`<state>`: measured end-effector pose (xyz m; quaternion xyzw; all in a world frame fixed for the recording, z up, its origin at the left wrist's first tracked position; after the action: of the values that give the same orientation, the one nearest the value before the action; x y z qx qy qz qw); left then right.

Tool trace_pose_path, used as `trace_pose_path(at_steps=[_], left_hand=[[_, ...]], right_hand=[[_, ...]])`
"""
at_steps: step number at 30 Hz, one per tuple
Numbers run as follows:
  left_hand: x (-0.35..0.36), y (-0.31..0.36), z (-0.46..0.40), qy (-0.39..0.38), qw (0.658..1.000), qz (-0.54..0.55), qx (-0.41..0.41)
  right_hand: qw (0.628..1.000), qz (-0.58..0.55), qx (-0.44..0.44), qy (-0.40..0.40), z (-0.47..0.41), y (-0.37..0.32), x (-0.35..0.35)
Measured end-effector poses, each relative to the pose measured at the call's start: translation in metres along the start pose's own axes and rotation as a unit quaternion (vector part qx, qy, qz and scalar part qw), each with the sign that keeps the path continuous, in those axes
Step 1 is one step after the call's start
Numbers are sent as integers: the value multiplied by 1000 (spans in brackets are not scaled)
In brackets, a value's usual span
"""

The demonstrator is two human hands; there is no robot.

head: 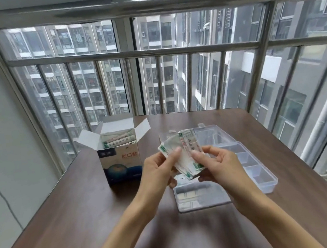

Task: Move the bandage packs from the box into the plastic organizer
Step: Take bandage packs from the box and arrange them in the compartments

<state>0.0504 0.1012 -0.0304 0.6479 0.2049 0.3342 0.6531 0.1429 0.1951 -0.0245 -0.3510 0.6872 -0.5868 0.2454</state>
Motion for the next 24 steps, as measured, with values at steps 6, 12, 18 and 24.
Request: trace_pose_path(at_steps=[6, 12, 18, 24], left_hand=[[-11, 2, -3, 74, 996, -7, 48], [-42, 9, -8, 183, 975, 4, 123], [-53, 1, -15, 201, 973, 2, 117], [-43, 2, -12, 180, 977, 6, 116]], right_hand=[[999, -40, 24, 1, -6, 8, -4], [979, 184, -83, -8, -13, -2, -28], [861, 473, -168, -80, -13, 9, -22], [800, 561, -113, -183, -23, 15, -5]])
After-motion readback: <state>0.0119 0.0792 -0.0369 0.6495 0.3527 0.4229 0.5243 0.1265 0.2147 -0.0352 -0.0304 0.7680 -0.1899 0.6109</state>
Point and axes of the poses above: each hand's wrist, its own z-axis away from the middle knuckle, its own x-axis out of the palm, y = z × x, the point moved 4 cm from there along -z, towards the middle knuckle, and after that the axes turned 9 degrees about -x, right-handed, at the moved point
